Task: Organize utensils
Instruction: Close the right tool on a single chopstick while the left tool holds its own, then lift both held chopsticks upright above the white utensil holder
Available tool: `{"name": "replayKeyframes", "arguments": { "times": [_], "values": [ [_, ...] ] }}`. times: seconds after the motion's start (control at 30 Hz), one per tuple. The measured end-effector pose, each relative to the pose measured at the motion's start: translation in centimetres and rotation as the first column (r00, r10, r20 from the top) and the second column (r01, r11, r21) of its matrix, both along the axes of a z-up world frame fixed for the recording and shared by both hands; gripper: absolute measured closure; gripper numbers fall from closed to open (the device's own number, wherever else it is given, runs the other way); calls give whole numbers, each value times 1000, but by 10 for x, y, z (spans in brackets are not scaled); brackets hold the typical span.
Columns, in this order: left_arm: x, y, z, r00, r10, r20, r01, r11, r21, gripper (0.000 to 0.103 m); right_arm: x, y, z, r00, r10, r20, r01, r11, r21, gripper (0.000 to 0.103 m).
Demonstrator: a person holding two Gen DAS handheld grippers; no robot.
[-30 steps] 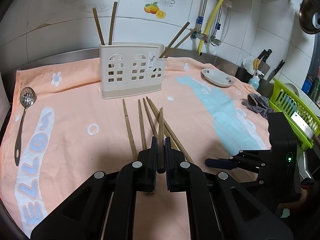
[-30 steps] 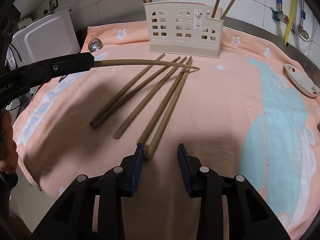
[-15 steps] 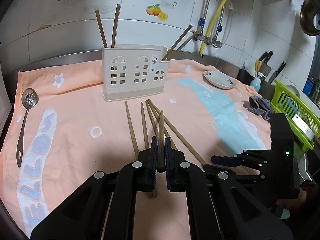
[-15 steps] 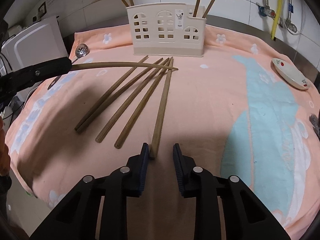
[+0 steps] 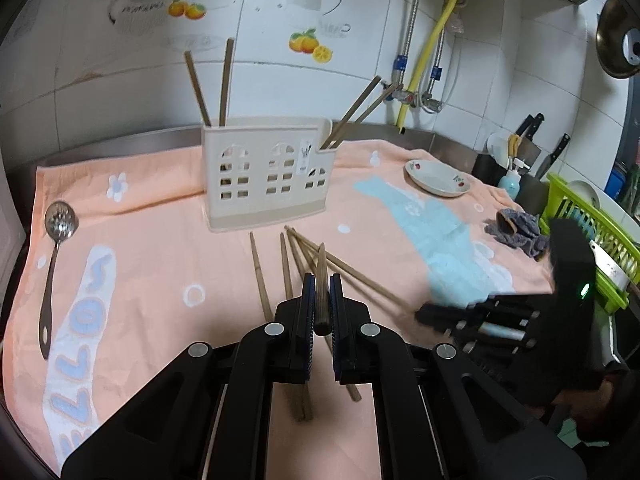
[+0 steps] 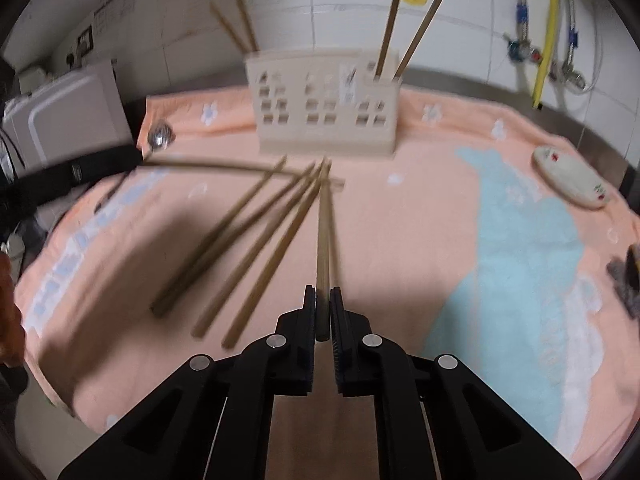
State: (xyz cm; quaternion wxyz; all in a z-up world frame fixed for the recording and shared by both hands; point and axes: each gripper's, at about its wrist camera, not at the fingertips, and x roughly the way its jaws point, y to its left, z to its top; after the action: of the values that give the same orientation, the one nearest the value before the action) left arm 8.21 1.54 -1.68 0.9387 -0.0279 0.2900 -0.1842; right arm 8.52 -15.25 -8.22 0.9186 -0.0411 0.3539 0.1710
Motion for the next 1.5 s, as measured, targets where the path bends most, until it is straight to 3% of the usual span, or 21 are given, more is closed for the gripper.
{"name": "replayKeyframes", "arguments": {
  "times": [0.43, 0.67, 0.97, 1.23, 1.5],
  "values": [
    [21, -6, 49, 995, -10, 98, 6, 999, 40, 97, 55, -4, 110, 983, 71, 169, -79, 996, 44, 96],
    [54, 3, 73, 995, 16, 97, -20, 999, 37, 97, 93, 0, 156, 977, 106, 185, -117, 992, 46, 96],
    [78, 4, 113, 987, 29, 160, -37, 998, 45, 97, 122, -2, 202, 972, 136, 192, -149, 988, 52, 96],
    [95, -2, 173, 953, 49, 298, -69, 996, 56, 97, 135, -5, 244, 958, 135, 251, -157, 985, 69, 96],
    [108, -18, 208, 908, 67, 413, -120, 987, 103, 97, 152, -9, 271, 950, 122, 286, -157, 982, 103, 96]
  ]
}}
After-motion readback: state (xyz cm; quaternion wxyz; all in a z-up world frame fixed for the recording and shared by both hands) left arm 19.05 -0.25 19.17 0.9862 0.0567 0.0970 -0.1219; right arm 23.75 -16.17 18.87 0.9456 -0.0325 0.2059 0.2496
